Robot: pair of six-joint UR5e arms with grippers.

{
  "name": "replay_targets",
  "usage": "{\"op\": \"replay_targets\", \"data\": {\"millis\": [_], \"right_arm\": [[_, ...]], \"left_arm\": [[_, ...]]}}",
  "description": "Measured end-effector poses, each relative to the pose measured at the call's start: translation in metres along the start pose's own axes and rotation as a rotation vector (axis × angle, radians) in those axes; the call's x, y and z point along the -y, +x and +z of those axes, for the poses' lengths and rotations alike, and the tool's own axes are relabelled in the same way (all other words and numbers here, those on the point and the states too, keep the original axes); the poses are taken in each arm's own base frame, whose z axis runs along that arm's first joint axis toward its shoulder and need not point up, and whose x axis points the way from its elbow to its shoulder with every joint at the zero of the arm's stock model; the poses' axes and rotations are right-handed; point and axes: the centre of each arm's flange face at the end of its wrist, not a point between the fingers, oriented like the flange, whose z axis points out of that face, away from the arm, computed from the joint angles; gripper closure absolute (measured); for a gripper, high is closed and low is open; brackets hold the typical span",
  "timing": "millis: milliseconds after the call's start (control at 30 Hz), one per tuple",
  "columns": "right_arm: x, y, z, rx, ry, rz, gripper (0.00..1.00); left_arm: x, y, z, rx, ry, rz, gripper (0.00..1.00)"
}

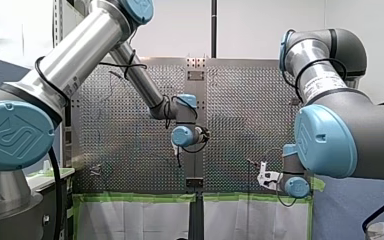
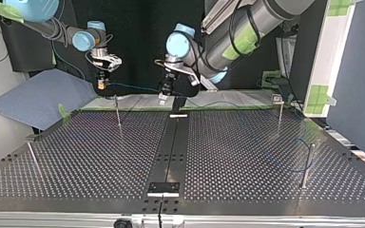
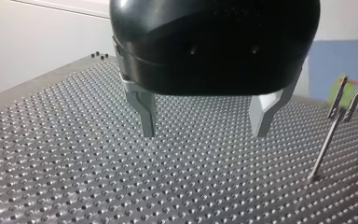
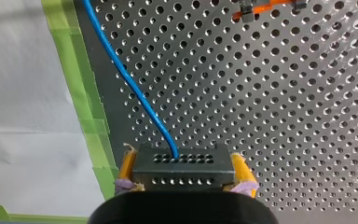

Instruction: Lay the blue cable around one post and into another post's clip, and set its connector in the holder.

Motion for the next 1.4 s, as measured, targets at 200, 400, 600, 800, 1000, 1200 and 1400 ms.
{"op": "replay_targets", "data": {"millis": [200,400,600,800,1000,1200,1400], "right_arm": [[0.0,0.0,0.0,0.001,0.0,0.0,1.0],[0.0,0.0,0.0,0.0,-0.003,0.0,1.0],[-0.003,0.001,0.001,-0.001,-0.01,0.003,1.0],[-0.004,0.001,0.001,-0.001,-0.01,0.004,1.0],[-0.001,0.001,0.001,-0.001,-0.005,0.003,1.0],[-0.001,0.0,0.001,0.0,-0.003,0.002,1.0],[0.0,0.0,0.001,0.0,-0.002,0.001,1.0]], "left_arm": [[-0.006,0.007,0.024,0.052,-0.023,-0.003,0.0],[-0.02,0.021,0.041,0.043,-0.09,0.044,0.0],[-0.034,0.049,0.04,-0.009,-0.145,0.11,0.0],[-0.041,0.08,0.031,-0.061,-0.156,0.153,0.0],[-0.042,0.114,0.021,-0.109,-0.139,0.179,0.0],[-0.048,0.143,0.015,-0.144,-0.135,0.19,0.0],[-0.055,0.167,0.016,-0.172,-0.142,0.192,0.0]]}}
